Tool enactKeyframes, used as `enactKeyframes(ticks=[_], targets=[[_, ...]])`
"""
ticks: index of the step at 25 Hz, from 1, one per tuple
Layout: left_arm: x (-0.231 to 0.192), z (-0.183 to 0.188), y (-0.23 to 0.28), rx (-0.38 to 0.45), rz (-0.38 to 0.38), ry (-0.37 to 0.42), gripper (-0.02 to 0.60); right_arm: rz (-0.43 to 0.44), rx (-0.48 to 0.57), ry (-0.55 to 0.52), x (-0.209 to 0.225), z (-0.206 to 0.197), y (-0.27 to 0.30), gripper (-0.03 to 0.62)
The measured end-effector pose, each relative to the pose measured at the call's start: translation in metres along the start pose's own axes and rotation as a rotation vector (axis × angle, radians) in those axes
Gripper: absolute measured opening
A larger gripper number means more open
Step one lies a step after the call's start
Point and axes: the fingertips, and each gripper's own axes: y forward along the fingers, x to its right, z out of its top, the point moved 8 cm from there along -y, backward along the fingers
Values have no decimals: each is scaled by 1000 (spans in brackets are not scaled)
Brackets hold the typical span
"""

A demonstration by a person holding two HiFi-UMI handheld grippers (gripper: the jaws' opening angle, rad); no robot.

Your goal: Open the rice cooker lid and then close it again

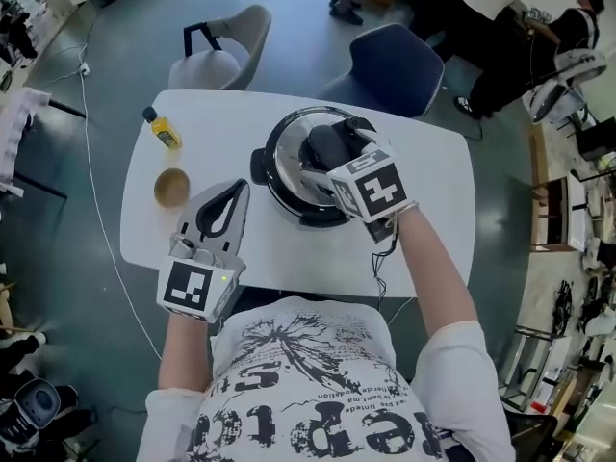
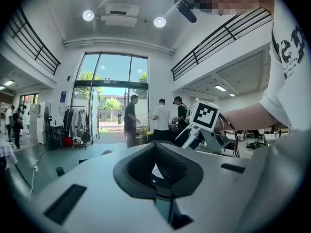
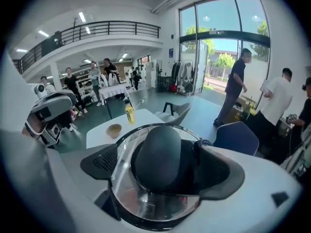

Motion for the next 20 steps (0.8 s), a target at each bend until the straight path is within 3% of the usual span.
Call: enactKeyframes(ticks=[5,8,11,15,20], targets=[[-21,-1,13,-21,-18,-11,14,-13,-117,100,14,11,16,419],[-36,-4,19,-31,-51,-5,14,-9,-208,125,14,20,31,415],[-48,-3,23,-79,-84,13,14,-16,-271,139,12,24,35,370],[-65,3,33,-71,-123,5,14,-14,-342,140,10,30,35,322],[-83,2,46,-83,-161,-5,14,8,-388,130,12,36,42,318]])
